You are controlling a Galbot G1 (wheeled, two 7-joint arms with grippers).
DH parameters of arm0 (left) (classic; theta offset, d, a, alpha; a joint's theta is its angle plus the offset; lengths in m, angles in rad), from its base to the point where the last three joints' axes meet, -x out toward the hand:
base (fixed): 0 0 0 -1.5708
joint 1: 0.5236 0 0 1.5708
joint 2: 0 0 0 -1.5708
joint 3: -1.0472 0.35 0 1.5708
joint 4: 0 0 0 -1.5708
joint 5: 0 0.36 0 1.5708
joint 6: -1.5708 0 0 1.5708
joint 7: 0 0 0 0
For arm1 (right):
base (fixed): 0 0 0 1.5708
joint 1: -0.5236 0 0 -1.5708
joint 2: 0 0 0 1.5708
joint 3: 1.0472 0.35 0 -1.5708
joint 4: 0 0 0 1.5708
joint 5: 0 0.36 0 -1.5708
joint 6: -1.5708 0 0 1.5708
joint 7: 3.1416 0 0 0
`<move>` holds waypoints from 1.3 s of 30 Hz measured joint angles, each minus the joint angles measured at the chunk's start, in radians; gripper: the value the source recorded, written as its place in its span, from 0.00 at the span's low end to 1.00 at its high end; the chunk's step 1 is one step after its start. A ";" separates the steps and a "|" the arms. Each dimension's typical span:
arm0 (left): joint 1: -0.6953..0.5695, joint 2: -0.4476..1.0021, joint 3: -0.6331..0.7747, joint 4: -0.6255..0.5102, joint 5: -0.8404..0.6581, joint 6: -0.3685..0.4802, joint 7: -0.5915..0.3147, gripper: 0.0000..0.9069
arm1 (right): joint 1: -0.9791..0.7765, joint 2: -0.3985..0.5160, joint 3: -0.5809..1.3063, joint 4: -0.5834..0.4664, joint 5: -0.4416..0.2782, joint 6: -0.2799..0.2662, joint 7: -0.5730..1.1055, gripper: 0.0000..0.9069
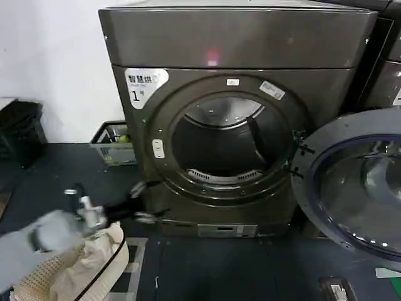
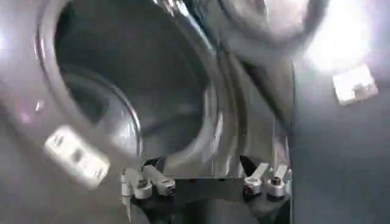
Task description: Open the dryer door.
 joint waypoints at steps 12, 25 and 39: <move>0.181 0.320 -0.131 -0.070 0.035 0.167 0.078 1.00 | 0.043 -0.009 -0.050 -0.007 -0.020 0.007 0.004 1.00; 0.490 0.511 -0.375 -0.072 0.054 0.177 0.179 1.00 | 0.044 -0.014 -0.056 -0.018 -0.021 0.005 0.005 1.00; 0.510 0.520 -0.393 -0.047 0.133 0.159 0.266 1.00 | 0.048 -0.015 -0.061 -0.017 -0.039 0.005 0.008 1.00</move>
